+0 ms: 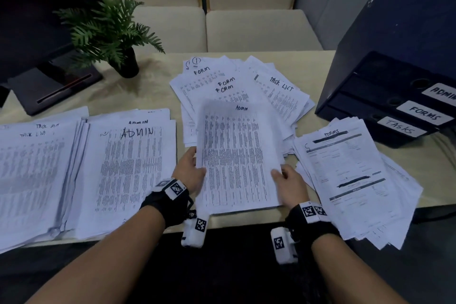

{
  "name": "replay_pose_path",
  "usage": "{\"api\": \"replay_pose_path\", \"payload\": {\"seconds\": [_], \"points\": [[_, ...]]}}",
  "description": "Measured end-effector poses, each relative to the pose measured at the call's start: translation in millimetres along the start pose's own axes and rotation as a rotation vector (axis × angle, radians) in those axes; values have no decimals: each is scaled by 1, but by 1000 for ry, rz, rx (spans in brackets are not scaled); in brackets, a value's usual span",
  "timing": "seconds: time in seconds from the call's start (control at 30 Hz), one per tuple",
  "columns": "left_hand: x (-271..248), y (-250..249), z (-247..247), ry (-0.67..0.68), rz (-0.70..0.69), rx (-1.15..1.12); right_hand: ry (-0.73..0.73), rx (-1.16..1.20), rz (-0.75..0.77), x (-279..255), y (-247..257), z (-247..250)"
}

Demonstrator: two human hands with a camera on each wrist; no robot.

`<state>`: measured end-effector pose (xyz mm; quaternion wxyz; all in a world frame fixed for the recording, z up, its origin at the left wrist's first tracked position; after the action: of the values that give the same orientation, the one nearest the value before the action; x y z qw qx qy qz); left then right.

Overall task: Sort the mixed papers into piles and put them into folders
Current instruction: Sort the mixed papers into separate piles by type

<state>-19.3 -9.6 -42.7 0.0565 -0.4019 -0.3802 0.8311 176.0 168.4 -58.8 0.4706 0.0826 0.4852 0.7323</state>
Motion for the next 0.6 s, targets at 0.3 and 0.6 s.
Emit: {"api": "replay_pose_path", "payload": {"seconds": [0.3,0.6], "points": [[1,37,111,-53,-40,-72,168,-8,119,-16,84,-82],[-3,94,230,-312,-6,-122,286,-170,123,-36,133,-214]]}}
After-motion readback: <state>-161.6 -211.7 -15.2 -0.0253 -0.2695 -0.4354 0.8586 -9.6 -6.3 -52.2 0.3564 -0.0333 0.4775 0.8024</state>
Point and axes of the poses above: each hand's wrist, its own x-axis towards the middle knuckle, its own z-axis out of the back of the hand, y = z × x, the point moved 3 cm from there along x, towards the middle knuckle, and after that the axes turned 8 degrees about z, right-handed, at the moved point
